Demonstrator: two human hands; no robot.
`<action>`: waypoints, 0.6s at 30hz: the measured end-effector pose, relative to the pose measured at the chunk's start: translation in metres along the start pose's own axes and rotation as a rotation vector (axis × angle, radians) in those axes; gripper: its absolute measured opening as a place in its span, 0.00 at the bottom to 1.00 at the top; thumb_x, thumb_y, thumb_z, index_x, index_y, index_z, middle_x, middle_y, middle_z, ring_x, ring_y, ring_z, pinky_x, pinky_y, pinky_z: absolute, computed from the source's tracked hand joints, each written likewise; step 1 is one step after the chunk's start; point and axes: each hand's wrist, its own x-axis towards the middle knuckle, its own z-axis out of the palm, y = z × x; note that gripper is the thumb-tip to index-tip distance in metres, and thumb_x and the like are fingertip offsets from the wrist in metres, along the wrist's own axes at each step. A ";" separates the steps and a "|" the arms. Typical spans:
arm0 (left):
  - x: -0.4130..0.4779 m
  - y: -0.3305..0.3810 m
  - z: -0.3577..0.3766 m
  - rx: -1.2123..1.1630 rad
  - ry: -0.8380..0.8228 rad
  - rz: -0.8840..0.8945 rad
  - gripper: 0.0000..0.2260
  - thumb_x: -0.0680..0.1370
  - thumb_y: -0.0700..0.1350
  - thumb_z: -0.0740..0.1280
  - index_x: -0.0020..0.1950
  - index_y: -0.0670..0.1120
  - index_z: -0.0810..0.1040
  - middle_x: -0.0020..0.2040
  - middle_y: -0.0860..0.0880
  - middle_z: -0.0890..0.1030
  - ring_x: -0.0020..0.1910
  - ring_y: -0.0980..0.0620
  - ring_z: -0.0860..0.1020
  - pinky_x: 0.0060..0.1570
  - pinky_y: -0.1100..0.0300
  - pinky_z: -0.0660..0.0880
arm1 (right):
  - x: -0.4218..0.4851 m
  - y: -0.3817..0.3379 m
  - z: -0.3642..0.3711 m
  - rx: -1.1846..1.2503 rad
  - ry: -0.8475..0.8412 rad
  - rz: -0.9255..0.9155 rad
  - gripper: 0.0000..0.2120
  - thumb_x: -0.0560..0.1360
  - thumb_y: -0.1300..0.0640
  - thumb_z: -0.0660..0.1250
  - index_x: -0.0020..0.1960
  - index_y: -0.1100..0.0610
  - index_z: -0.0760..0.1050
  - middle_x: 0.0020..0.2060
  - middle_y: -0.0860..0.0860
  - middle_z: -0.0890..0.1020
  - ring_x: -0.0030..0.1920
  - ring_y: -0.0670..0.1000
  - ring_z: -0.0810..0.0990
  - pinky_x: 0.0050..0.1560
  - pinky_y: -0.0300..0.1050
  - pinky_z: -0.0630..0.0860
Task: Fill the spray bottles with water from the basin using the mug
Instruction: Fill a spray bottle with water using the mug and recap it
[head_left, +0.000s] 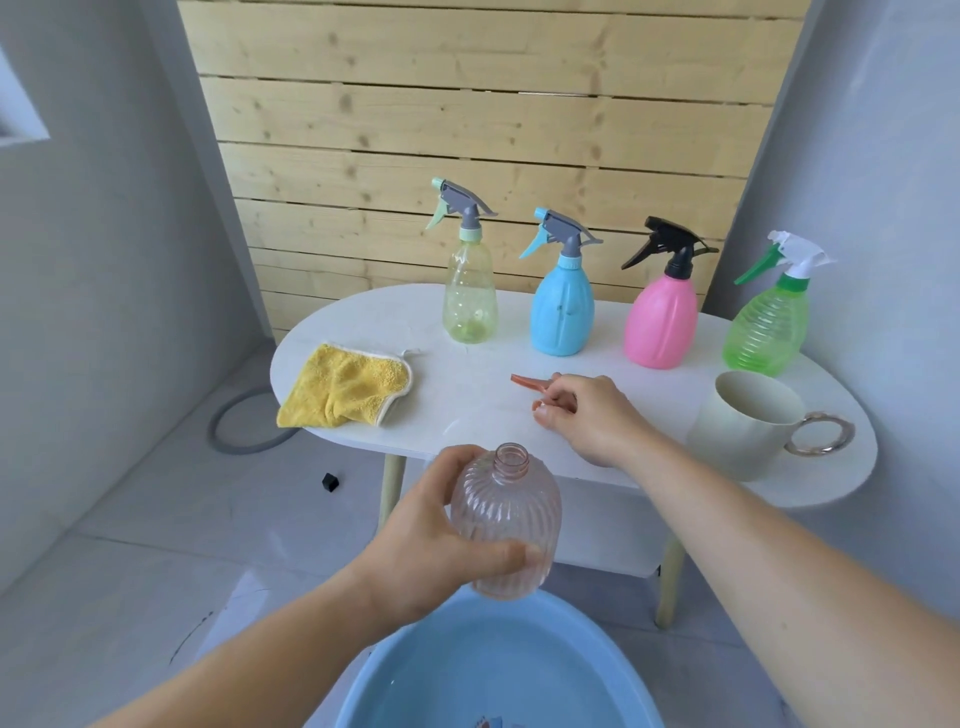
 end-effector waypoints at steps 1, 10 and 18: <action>0.001 0.001 -0.001 -0.001 0.006 0.001 0.33 0.62 0.47 0.83 0.64 0.59 0.75 0.57 0.57 0.84 0.56 0.53 0.84 0.57 0.55 0.83 | 0.002 0.001 -0.001 0.041 0.020 0.006 0.03 0.74 0.48 0.70 0.43 0.45 0.77 0.57 0.52 0.79 0.58 0.53 0.79 0.61 0.48 0.74; 0.007 0.005 -0.001 -0.014 0.044 -0.005 0.35 0.60 0.52 0.83 0.64 0.60 0.75 0.59 0.55 0.83 0.60 0.50 0.83 0.61 0.48 0.81 | -0.010 -0.025 -0.050 0.216 0.261 -0.092 0.02 0.78 0.55 0.70 0.50 0.52 0.79 0.47 0.49 0.86 0.42 0.40 0.80 0.39 0.27 0.69; 0.017 0.011 -0.003 -0.019 0.106 -0.028 0.38 0.56 0.55 0.83 0.64 0.59 0.76 0.60 0.52 0.84 0.60 0.50 0.83 0.62 0.45 0.81 | -0.037 -0.045 -0.121 0.183 0.297 -0.224 0.02 0.78 0.53 0.70 0.50 0.50 0.80 0.33 0.36 0.81 0.33 0.32 0.76 0.32 0.28 0.68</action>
